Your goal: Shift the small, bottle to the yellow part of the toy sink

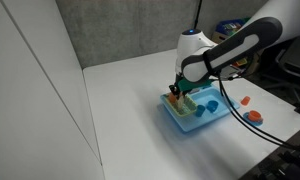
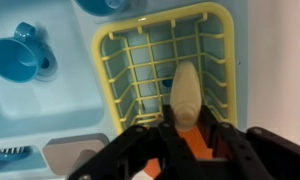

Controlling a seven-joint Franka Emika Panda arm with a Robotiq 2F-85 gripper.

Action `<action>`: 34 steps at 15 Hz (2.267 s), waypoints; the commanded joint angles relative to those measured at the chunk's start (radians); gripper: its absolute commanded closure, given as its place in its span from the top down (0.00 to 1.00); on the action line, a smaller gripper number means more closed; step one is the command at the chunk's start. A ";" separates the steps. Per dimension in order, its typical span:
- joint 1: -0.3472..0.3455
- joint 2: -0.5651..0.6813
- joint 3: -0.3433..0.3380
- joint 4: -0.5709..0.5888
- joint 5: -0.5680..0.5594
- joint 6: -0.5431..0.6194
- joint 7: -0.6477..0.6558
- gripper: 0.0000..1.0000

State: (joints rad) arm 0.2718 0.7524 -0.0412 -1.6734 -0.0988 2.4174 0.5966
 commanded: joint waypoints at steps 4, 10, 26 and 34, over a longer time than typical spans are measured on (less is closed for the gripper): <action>-0.008 0.022 0.006 0.016 0.044 0.002 -0.027 0.10; -0.008 0.020 0.004 0.017 0.057 -0.002 -0.032 0.78; -0.033 -0.077 -0.007 0.080 0.040 -0.215 -0.110 1.00; -0.096 -0.153 -0.001 0.067 0.050 -0.336 -0.196 1.00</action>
State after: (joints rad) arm 0.2083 0.6418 -0.0548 -1.5970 -0.0643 2.1325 0.4500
